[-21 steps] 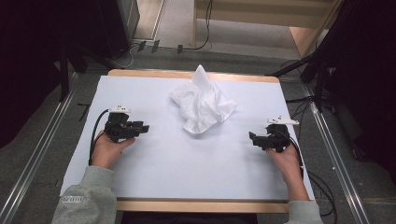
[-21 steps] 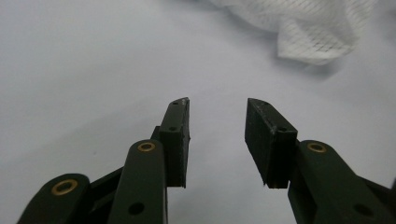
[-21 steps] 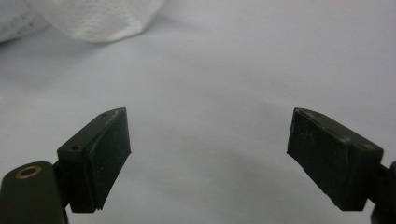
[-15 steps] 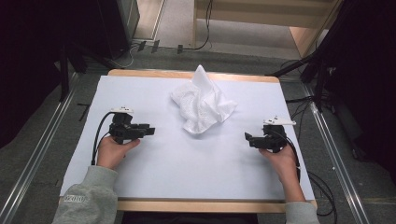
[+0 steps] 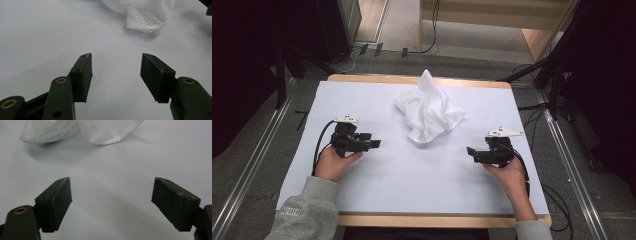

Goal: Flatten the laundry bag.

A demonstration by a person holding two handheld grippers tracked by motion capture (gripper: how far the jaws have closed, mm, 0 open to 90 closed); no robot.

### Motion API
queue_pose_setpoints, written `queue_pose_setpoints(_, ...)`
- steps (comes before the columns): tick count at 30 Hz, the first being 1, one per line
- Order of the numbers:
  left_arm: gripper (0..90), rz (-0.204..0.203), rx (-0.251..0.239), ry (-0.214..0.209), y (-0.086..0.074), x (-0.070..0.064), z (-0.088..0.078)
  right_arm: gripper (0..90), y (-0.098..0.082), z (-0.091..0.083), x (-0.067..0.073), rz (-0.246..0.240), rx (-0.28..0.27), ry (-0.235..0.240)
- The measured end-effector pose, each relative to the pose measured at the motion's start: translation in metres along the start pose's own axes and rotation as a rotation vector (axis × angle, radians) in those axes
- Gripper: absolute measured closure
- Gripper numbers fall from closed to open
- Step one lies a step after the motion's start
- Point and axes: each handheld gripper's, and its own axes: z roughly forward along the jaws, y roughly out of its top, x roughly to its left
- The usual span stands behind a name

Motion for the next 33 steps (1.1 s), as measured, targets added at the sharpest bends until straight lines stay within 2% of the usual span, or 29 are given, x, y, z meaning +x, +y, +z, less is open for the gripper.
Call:
queue_pose_setpoints(4,40.3,0.014,0.009,0.011,-0.001,0.0,0.0,27.0,0.002,-0.002,0.003,-0.013,0.001,0.018)
queue_pose_setpoints(12,39.2,0.055,0.025,0.031,-0.002,-0.004,0.002,31.5,0.003,-0.004,0.006,-0.019,0.001,0.009)
queue_pose_setpoints(26,37.0,0.044,0.02,0.019,-0.002,-0.002,0.001,33.8,0.006,-0.004,0.011,-0.007,-0.003,0.007)
queue_pose_setpoints(30,37.1,0.041,0.021,0.014,-0.002,-0.002,0.0,34.8,0.009,-0.004,0.007,0.034,-0.006,0.036)
queue_pose_setpoints(31,37.3,0.043,0.02,0.014,-0.002,-0.002,-0.001,33.8,0.011,-0.004,0.008,0.03,-0.015,0.032)
queue_pose_setpoints(32,37.6,0.037,0.014,0.012,-0.002,-0.002,-0.001,29.1,0.017,-0.003,0.01,0.03,-0.031,0.037)
queue_pose_setpoints(33,37.6,0.035,0.01,0.013,-0.002,-0.002,-0.001,29.1,0.017,-0.003,0.01,0.03,-0.031,0.037)
